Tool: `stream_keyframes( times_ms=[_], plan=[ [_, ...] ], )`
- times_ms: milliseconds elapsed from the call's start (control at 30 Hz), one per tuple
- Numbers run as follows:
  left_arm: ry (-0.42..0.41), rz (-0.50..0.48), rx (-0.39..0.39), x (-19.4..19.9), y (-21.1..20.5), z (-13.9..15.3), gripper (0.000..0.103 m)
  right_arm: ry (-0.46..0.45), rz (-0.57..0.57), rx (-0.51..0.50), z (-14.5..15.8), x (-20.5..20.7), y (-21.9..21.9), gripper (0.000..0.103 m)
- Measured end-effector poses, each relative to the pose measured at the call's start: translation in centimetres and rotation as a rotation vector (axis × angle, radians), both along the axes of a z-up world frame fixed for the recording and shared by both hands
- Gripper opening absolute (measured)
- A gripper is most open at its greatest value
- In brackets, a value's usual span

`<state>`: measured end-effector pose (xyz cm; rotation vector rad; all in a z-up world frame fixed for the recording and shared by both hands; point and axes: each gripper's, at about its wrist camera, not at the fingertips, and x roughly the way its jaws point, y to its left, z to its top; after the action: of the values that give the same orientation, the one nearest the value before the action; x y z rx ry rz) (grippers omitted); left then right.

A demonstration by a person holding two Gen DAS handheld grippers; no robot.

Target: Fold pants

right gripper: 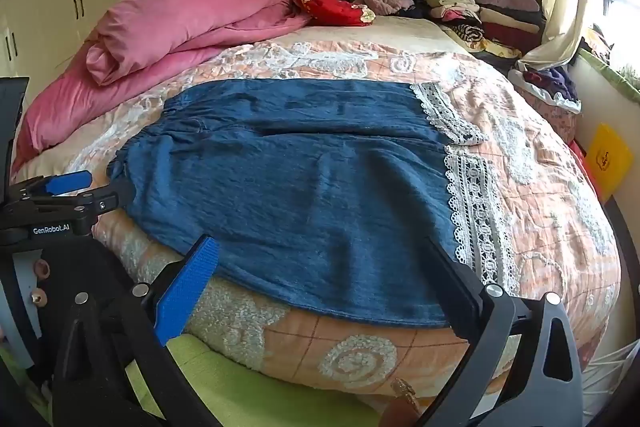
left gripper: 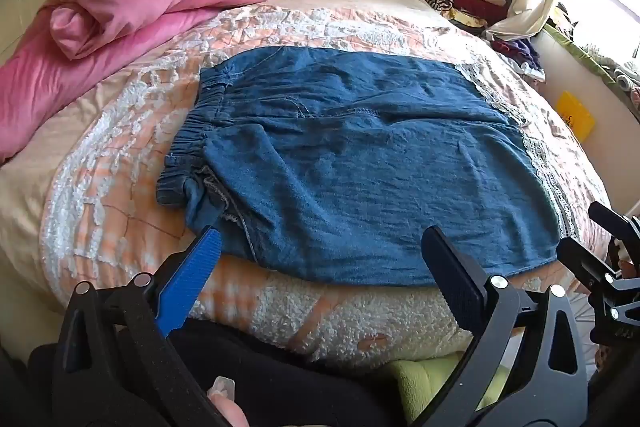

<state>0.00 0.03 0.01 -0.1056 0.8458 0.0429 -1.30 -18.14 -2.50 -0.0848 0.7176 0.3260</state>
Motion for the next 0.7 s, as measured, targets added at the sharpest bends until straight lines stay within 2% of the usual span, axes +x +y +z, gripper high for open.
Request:
stream_keyframes(
  times_ms=[700],
  plan=[
    [-0.001,-0.001,-0.006,-0.06,0.00,-0.28,0.094,-0.004,0.009,-0.010,0.14,-0.08,0.78,0.099]
  ],
)
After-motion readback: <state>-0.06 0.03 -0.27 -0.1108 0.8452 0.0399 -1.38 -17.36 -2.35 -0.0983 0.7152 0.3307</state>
